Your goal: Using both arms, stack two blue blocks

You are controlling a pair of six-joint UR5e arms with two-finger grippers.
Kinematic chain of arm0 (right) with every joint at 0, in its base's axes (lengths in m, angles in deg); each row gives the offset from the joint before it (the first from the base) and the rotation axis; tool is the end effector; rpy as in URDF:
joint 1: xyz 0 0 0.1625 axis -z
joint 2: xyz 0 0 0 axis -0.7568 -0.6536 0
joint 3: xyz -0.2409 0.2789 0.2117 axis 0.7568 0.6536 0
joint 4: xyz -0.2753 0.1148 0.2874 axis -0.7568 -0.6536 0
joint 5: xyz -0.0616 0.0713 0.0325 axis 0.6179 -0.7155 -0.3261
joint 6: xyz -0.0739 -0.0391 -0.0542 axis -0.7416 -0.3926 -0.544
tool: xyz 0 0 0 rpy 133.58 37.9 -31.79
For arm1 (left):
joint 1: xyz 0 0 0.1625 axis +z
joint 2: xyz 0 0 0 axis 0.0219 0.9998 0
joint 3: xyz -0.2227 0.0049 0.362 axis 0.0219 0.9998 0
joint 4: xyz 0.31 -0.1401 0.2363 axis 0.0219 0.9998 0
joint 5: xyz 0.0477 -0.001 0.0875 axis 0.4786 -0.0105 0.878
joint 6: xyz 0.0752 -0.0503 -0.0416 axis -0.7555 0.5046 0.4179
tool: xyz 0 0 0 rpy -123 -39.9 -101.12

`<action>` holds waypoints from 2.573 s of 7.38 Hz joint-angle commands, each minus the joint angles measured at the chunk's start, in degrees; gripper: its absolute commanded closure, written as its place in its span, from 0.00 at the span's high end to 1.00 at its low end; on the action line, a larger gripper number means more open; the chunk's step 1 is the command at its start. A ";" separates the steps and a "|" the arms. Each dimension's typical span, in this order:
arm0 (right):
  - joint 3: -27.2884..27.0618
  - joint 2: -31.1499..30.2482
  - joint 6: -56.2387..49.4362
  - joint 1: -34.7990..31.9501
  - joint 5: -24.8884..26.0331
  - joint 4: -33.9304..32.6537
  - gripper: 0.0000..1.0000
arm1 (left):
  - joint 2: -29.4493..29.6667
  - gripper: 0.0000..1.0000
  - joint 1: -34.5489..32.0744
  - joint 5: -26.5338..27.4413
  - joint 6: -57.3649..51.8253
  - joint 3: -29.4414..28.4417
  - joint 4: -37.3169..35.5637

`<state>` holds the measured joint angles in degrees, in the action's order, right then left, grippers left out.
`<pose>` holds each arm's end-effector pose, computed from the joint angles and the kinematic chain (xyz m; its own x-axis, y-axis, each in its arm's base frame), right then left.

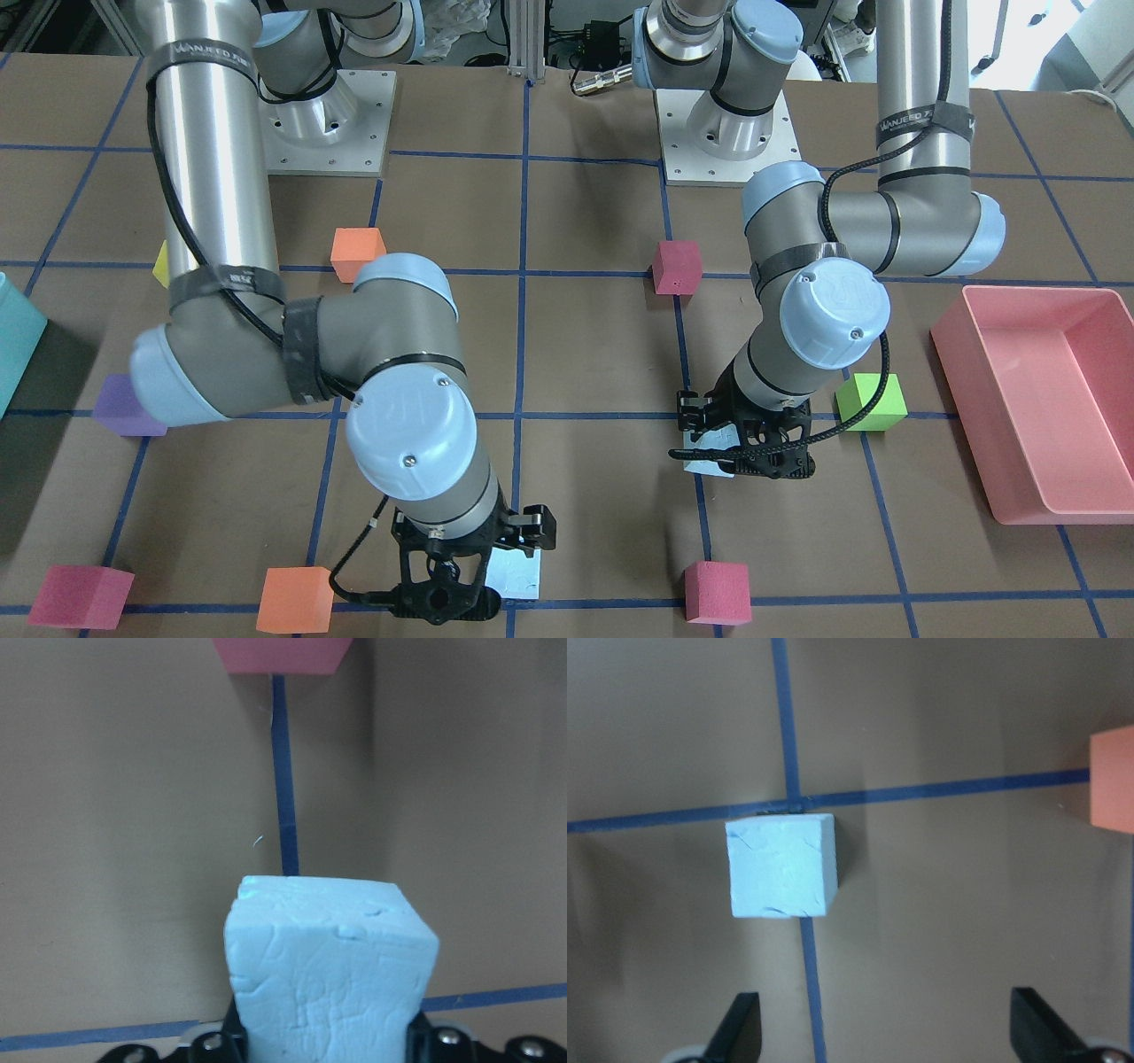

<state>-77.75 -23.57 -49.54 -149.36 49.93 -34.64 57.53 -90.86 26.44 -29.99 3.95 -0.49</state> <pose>0.2706 -0.7044 0.3556 -0.9910 0.1074 -0.0801 0.1051 0.9939 0.0328 -0.1617 -0.6377 0.2838 -0.9982 0.0367 0.0482 0.0364 0.9993 -0.0072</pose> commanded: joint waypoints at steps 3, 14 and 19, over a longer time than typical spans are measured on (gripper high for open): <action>-18.28 -24.44 -15.19 8.49 2.21 10.85 1.00 | 9.21 0.09 -6.74 -1.01 17.08 -15.86 3.20; -23.61 -31.19 -17.23 9.12 3.36 15.33 1.00 | 20.84 0.22 -14.23 -1.72 19.40 -30.75 5.05; -23.70 -31.19 -16.97 9.39 3.45 15.25 1.00 | 21.71 0.99 -14.23 -1.45 19.49 -30.66 4.70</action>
<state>-101.44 -54.83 -66.55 -140.10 53.23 -19.12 78.85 -105.07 25.13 -10.98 -26.76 4.41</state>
